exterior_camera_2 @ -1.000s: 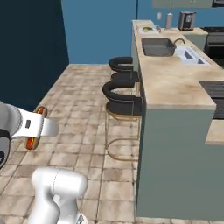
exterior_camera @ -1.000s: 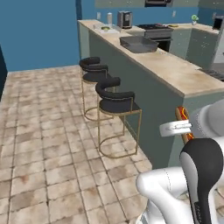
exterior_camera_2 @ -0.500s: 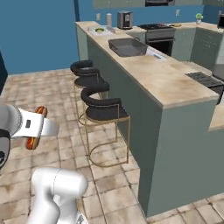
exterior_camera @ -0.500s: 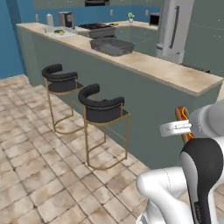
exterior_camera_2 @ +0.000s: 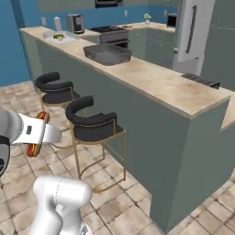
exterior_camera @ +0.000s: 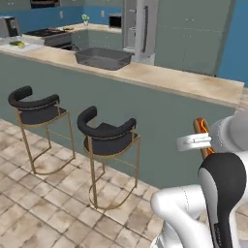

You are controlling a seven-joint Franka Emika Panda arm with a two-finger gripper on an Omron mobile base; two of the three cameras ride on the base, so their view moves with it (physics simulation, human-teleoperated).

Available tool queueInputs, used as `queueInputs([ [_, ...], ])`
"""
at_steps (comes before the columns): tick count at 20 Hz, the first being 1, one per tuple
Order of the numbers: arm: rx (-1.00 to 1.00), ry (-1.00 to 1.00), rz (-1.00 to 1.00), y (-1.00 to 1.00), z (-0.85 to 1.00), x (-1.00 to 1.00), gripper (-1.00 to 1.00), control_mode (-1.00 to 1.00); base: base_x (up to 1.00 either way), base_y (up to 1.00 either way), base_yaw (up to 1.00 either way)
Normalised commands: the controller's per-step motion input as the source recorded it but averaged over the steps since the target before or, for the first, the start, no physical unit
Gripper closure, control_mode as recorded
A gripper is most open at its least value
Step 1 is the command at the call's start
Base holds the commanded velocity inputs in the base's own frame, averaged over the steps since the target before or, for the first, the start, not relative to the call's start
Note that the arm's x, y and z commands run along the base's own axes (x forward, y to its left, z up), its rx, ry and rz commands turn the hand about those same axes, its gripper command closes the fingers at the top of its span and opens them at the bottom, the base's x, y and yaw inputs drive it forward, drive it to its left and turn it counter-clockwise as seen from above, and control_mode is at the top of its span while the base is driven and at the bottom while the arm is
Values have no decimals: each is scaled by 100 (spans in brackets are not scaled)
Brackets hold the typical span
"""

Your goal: Place the cold items (lemon and cucumber) from the fridge in one tupperware on the dining counter. Place the warm items (kebab skewer and hot dog) in the stove area in another tupperware.

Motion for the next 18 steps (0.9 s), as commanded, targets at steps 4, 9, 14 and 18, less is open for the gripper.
queueInputs([
  [4,0,0,0,0,0,0,100,100,48,100,-49],
  [9,0,0,0,0,0,0,100,100,43,100,-40],
  [14,0,0,0,0,0,0,100,100,40,100,-34],
  [18,0,0,0,0,0,0,100,100,40,100,-34],
])
